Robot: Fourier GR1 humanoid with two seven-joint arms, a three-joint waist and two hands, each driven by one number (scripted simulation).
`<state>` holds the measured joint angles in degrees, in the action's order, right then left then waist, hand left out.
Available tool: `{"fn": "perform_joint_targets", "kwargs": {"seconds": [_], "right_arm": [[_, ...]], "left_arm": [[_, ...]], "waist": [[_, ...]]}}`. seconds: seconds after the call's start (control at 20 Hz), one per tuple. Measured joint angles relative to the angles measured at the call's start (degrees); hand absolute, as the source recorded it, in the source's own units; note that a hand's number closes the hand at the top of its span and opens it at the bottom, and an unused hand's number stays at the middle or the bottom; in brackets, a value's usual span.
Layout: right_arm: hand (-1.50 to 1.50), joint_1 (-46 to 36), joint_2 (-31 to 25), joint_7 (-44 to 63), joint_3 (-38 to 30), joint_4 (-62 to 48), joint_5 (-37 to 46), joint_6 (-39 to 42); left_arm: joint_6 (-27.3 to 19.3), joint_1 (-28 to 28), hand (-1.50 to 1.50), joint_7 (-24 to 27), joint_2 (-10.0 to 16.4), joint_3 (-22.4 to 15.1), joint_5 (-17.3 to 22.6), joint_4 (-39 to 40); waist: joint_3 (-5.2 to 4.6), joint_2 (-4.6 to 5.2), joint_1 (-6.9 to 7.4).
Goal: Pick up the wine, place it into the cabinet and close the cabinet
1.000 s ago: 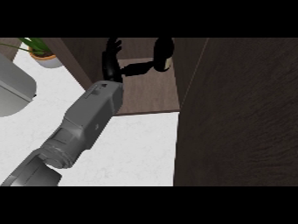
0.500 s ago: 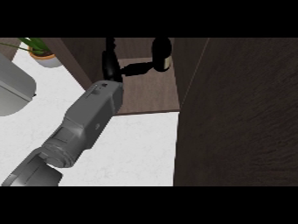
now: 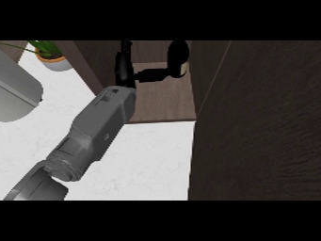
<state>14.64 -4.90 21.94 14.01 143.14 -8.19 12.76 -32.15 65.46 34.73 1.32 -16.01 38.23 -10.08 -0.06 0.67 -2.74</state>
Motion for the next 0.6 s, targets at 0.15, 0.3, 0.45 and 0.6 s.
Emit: {"fn": "perform_joint_targets", "kwargs": {"seconds": [0.15, 0.3, 0.45, 0.6], "right_arm": [[-1.5, 1.36, 0.21, -0.72, 0.64, 0.3, 0.17, -0.07], [-1.5, 0.84, 0.25, -0.34, 0.07, 0.34, 0.29, -0.59], [-1.5, 2.02, 0.14, -0.66, 0.27, 0.53, 0.46, -0.62], [-1.5, 1.77, 0.2, -0.35, 0.51, 0.58, 0.66, -1.03]], "left_arm": [[2.01, -1.24, -1.5, 1.48, -0.38, 0.66, 0.23, -2.39], [3.09, -2.54, -1.5, 2.74, -0.71, 0.86, 0.07, -5.49], [3.96, -4.44, -1.5, 2.48, -0.73, 0.56, -0.26, -9.26], [4.11, -6.59, -1.5, 1.92, -0.69, 0.18, -0.65, -13.08]], "waist": [[0.02, -0.35, 0.61], [0.05, -0.67, 1.45], [0.06, -0.98, 2.06], [0.05, -1.08, 2.5]]}}
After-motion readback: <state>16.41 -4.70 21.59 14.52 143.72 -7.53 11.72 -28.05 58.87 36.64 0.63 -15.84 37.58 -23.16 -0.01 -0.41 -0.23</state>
